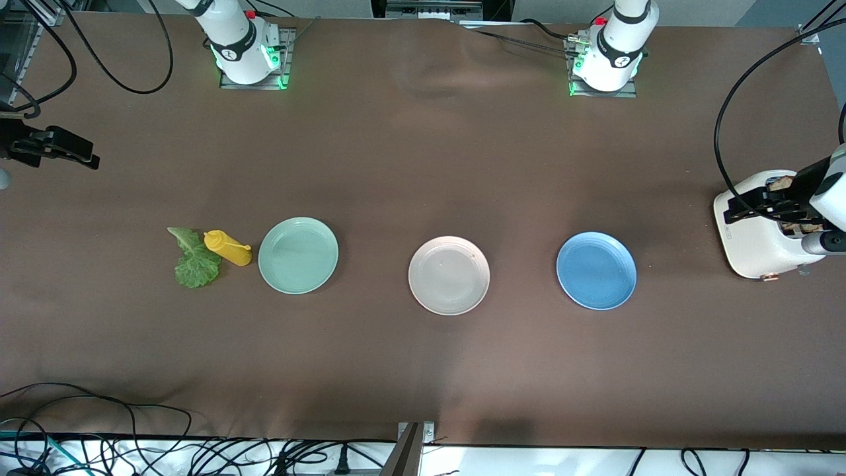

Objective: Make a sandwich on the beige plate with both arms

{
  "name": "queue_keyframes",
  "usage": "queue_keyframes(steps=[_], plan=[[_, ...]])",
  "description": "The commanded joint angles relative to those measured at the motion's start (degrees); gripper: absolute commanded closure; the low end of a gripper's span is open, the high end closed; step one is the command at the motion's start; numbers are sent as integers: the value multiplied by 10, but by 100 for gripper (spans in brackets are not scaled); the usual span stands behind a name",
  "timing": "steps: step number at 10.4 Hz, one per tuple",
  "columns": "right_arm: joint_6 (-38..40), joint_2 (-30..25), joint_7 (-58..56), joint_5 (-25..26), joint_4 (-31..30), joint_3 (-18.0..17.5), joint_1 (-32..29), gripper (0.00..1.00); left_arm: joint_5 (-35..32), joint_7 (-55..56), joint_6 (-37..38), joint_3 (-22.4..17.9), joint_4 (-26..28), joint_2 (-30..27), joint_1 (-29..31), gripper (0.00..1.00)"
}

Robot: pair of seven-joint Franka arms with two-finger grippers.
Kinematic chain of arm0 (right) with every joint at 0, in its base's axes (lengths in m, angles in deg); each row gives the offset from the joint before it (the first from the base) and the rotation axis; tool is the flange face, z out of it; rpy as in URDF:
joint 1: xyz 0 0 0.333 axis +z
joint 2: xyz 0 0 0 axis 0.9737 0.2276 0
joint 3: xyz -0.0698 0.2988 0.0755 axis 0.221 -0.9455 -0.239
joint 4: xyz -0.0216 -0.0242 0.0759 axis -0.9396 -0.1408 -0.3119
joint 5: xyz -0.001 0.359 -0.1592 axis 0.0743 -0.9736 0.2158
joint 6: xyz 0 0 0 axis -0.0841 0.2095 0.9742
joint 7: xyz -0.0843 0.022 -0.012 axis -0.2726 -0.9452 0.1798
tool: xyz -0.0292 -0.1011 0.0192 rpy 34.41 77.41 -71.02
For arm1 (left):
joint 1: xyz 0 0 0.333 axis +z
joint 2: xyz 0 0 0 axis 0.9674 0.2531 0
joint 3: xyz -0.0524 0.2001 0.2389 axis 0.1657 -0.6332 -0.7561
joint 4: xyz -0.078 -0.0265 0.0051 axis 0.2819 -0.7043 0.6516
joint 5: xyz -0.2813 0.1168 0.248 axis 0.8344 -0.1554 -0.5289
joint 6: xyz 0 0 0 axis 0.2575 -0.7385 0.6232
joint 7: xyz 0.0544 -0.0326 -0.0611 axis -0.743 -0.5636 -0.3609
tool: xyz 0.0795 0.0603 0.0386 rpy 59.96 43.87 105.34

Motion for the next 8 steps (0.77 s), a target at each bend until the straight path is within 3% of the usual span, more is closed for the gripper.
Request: queue_keyframes(steps=[1,8], plan=[[12,-2,-1,-2,11,1,1,0,-6,-11,5,-1,4,-5,3,0],[17,-3,-1,-2,11,1,2,0,-5,-14,5,-3,9,-6,4,0]])
